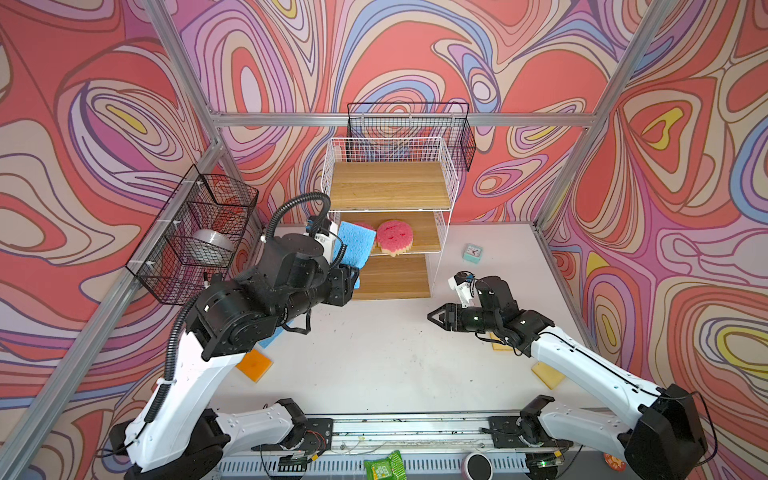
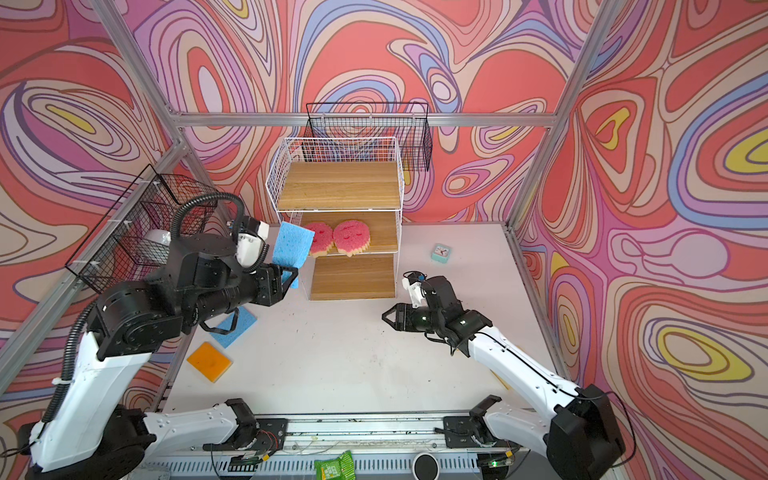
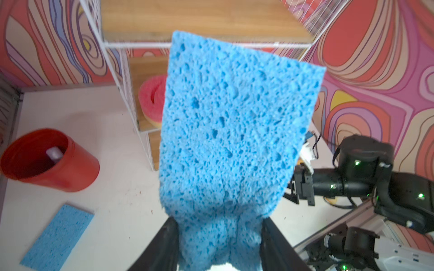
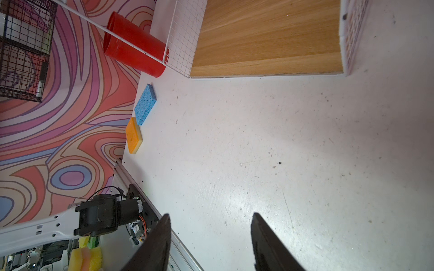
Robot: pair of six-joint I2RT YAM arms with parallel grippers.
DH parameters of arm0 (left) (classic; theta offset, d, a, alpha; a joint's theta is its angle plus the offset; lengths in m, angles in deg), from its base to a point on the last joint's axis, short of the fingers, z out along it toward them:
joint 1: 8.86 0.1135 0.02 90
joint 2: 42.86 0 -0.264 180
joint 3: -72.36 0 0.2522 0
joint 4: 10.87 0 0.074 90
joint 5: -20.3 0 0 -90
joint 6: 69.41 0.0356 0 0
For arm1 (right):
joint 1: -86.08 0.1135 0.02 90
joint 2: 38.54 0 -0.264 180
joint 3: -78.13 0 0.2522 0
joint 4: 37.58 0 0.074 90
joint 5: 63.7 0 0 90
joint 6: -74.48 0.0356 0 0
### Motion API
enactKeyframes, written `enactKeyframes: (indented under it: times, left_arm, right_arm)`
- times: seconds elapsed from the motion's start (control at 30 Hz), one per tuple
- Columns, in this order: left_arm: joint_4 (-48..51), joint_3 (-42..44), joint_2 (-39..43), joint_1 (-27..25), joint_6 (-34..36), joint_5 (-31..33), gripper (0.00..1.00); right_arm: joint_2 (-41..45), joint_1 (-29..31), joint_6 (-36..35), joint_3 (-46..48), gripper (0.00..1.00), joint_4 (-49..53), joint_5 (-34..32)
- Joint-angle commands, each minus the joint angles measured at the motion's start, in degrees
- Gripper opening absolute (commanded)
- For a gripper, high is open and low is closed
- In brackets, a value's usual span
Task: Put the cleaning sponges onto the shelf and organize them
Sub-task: 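Lift the blue sponge with the left gripper up toward the top shelf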
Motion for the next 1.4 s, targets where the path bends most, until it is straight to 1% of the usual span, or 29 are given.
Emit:
enactKeyframes:
  times: [0.0, 0.07, 0.13, 0.23, 0.33, 0.47, 0.6, 0.67, 0.77, 0.97, 1.07, 1.17, 1.37]
  left_arm:
    - [7.8, -10.9, -7.0, -0.3, 5.2, 2.3, 0.53]
    - [11.1, -20.1, -12.4, -0.3, 7.1, 2.7, 0.53]
    - [13.0, -27.0, -16.9, -0.3, 8.5, 3.5, 0.53]
    - [10.7, -29.2, -18.9, -0.3, 9.8, 5.5, 0.54]
    - [10.1, -32.9, -21.5, -0.2, 10.4, 9.1, 0.55]
    - [4.8, -32.0, -22.6, -0.2, 11.9, 13.5, 0.55]
    - [1.1, -32.5, -23.7, 0.4, 13.3, 15.0, 0.55]
    - [-0.1, -32.6, -24.2, 2.4, 13.0, 13.9, 0.55]
    - [-1.0, -32.7, -25.1, 6.8, 11.1, 8.2, 0.55]
    - [-1.0, -37.0, -29.6, 9.9, 10.9, 5.9, 0.54]
    - [-2.3, -38.0, -31.3, 10.2, 11.3, 5.7, 0.54]
    - [-3.6, -37.9, -32.1, 10.5, 11.8, 7.1, 0.54]
    - [-4.3, -37.8, -33.2, 12.7, 11.8, 7.9, 0.54]
  right_arm:
    - [0.8, -0.1, -0.8, -1.2, 0.56, 0.4, -0.3]
    - [1.0, -0.1, -0.8, -1.2, 0.56, 0.4, -0.3]
    - [1.1, -0.1, -0.7, -1.1, 0.56, 0.3, -0.4]
    - [1.4, -0.1, -0.6, -0.6, 0.56, 0.2, -0.6]
    - [1.5, -0.1, -0.2, 0.3, 0.56, -0.5, -0.4]
    - [0.9, -0.1, -0.5, 0.5, 0.56, -0.2, 0.0]
    - [1.1, -0.1, -0.7, 0.6, 0.56, 0.4, 0.0]
    - [1.3, -0.1, -0.7, 0.7, 0.56, 0.7, 0.0]
    - [1.4, -0.1, -0.6, 1.2, 0.56, 0.8, 0.0]
    - [0.7, -0.1, -0.7, 1.2, 0.56, 0.9, -0.1]
    - [0.1, -0.1, -0.8, 0.8, 0.56, 1.4, 0.0]
    - [-0.1, 0.0, -1.1, 0.5, 0.56, 1.9, -0.2]
    - [-0.6, -0.1, -1.8, -0.3, 0.56, 3.2, -0.7]
